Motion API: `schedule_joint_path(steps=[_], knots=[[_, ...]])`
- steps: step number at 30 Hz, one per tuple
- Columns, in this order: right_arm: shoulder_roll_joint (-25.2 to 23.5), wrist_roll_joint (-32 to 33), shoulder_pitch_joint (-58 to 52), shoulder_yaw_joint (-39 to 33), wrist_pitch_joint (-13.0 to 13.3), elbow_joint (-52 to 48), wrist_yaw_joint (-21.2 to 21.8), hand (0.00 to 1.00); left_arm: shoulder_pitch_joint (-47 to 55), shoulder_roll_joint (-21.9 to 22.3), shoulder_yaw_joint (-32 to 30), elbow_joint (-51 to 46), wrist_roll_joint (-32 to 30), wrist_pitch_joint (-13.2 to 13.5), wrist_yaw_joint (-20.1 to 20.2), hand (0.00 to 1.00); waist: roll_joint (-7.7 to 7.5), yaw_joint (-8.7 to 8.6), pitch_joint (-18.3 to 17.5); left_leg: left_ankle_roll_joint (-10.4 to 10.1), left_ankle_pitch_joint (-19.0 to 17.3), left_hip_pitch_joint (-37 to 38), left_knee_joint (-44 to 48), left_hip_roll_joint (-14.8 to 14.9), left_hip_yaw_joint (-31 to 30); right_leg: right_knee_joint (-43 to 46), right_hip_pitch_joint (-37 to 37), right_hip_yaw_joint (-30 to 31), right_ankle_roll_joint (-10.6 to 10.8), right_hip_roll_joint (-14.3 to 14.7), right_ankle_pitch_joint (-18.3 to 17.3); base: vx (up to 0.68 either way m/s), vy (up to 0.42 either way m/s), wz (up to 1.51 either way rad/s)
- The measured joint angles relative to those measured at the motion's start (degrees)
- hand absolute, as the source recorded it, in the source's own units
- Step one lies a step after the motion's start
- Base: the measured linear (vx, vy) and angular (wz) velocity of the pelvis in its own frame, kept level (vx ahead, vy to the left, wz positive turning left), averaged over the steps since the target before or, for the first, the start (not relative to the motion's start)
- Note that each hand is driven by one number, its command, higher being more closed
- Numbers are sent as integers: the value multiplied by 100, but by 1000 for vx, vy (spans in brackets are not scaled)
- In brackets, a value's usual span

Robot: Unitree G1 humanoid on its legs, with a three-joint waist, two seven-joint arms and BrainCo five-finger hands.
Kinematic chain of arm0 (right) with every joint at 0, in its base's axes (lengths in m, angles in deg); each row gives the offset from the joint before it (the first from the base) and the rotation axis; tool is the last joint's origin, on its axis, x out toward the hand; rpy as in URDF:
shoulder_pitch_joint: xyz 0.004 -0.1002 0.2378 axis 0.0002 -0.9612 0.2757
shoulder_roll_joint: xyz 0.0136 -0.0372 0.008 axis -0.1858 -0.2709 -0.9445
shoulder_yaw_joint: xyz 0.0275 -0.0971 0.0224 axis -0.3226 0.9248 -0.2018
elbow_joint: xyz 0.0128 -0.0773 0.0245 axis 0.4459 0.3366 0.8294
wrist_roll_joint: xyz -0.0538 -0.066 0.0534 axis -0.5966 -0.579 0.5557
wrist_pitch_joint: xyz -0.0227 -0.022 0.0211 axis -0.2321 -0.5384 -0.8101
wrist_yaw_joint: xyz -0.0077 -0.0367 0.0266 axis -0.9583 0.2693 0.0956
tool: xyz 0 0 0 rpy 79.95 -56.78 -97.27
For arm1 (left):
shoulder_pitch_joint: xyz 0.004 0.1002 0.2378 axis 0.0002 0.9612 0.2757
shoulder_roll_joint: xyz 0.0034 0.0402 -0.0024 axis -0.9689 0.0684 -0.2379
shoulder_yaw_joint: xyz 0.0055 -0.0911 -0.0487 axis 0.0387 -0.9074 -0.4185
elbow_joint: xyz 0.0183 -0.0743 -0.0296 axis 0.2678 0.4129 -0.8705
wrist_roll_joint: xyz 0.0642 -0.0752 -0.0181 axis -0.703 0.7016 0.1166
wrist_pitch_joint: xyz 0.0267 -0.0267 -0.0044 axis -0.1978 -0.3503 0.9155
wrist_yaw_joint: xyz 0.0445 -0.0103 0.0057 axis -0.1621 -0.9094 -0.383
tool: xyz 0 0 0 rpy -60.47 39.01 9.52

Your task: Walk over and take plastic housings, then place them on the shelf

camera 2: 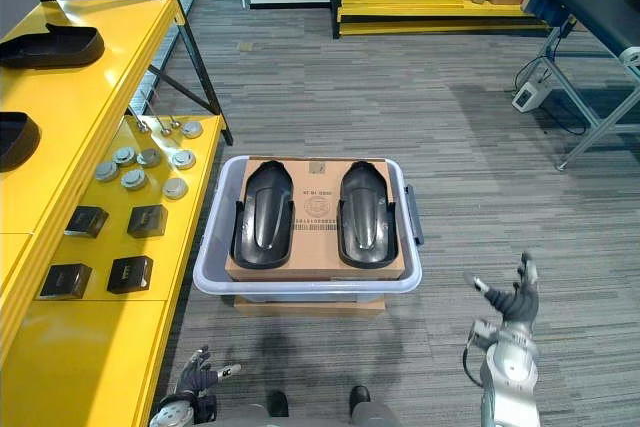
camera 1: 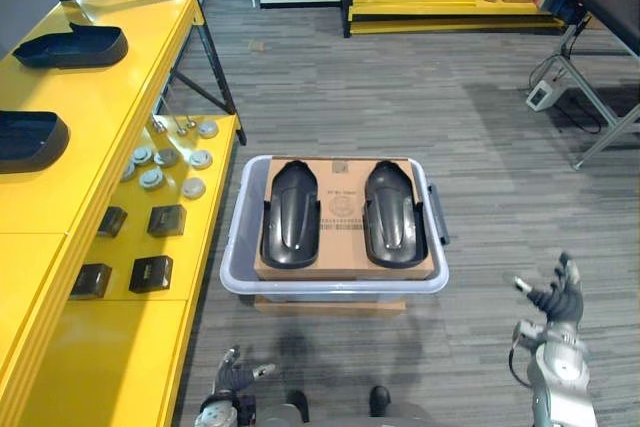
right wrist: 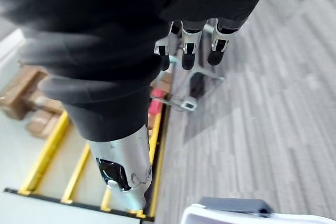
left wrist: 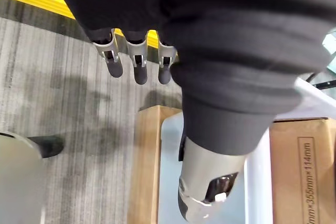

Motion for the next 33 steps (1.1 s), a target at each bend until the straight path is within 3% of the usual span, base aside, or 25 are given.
schedule_joint_path(steps=[6,9,14,18,24,30,31,33], knots=[[216,-342,929,602,-157,1384,9,0,-23,1,98,-32,5,33,38,0,12,21,5,62,155,-158,-46,-94,-309,-213,74,-292,-2,-77,158,-44,10,30],[214,-463,1449,673,-339,2280,-3,0,-38,0,128,-73,13,41,33,0,35,140,19,71,287,-315,-74,-160,-487,-266,12,-408,24,-125,216,-86,8,31],[236,-586,2422,666,-675,3271,-279,0,-122,16,217,-82,85,69,-34,0,211,164,245,49,705,-523,-437,-223,-739,-262,-260,-628,12,-166,387,-149,3,23],[389,-650,3178,596,-793,4085,-584,0,-158,16,251,-181,229,140,-151,0,316,171,539,-32,955,-705,-669,-221,-889,-259,-490,-745,-10,-161,492,-146,0,17],[708,-533,3842,304,-918,4937,-878,0,-337,28,444,-172,336,150,-306,0,508,172,859,-20,1219,-937,-868,-227,-1055,-249,-754,-849,2,-155,556,-59,-2,13],[710,-493,3950,114,-992,4956,-1159,0,-418,133,515,-183,445,173,-438,0,571,161,1024,-6,1303,-1004,-959,-223,-1120,-253,-821,-926,-8,-142,553,46,-18,6],[711,-478,4006,112,-1009,4976,-1240,100,-451,133,527,-176,448,171,-483,0,580,162,1055,-6,1303,-1006,-961,-225,-1120,-258,-825,-922,-11,-142,551,53,-13,-2],[712,-470,4124,110,-1009,5145,-1265,100,-505,132,531,-177,450,172,-520,0,581,162,1096,-6,1303,-1005,-962,-226,-1120,-258,-830,-908,-19,-141,546,43,-11,-4]])
